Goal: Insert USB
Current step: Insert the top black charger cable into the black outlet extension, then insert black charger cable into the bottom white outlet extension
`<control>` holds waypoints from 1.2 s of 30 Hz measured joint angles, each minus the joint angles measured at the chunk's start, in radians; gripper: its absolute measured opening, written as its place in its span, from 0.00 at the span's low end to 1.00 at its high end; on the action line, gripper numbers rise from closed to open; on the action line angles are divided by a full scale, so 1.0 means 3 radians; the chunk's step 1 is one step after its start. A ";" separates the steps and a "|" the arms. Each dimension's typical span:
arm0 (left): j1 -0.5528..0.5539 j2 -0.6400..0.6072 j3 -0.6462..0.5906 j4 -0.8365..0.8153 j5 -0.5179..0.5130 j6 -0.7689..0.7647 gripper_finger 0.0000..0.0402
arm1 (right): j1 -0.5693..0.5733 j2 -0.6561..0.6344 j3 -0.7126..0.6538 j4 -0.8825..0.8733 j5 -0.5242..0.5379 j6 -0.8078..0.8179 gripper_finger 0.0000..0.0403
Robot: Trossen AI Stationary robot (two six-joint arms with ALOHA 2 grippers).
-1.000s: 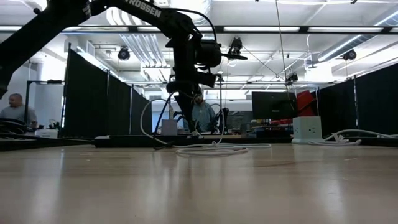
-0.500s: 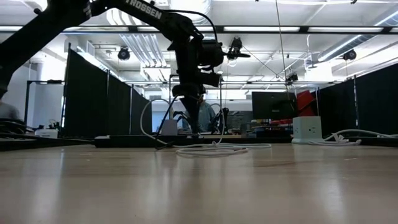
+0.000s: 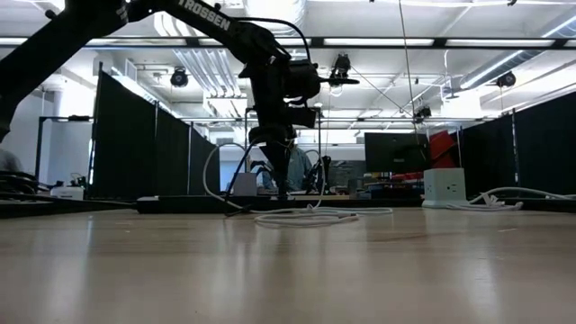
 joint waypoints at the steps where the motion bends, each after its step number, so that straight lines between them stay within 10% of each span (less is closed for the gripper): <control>1: 0.0005 -0.0003 -0.0027 0.0028 0.0004 0.0000 0.00 | 0.0000 0.0000 0.0000 0.0000 0.0000 0.0000 0.49; 12: 0.0009 0.0008 0.0019 0.0036 0.0003 -0.0091 0.03 | 0.0022 0.0000 0.0000 -0.0010 -0.0003 -0.0066 0.49; 27: -0.0004 0.0032 0.0433 -0.0493 -0.0034 -0.0304 0.67 | 0.0020 -0.0108 0.0002 -0.0509 -0.0028 -0.1027 0.49; 36: -0.0034 0.0021 0.1221 -0.1481 -0.0025 -0.0704 0.79 | -0.0057 -0.0101 -0.0144 -0.0823 -0.0031 -0.1561 0.49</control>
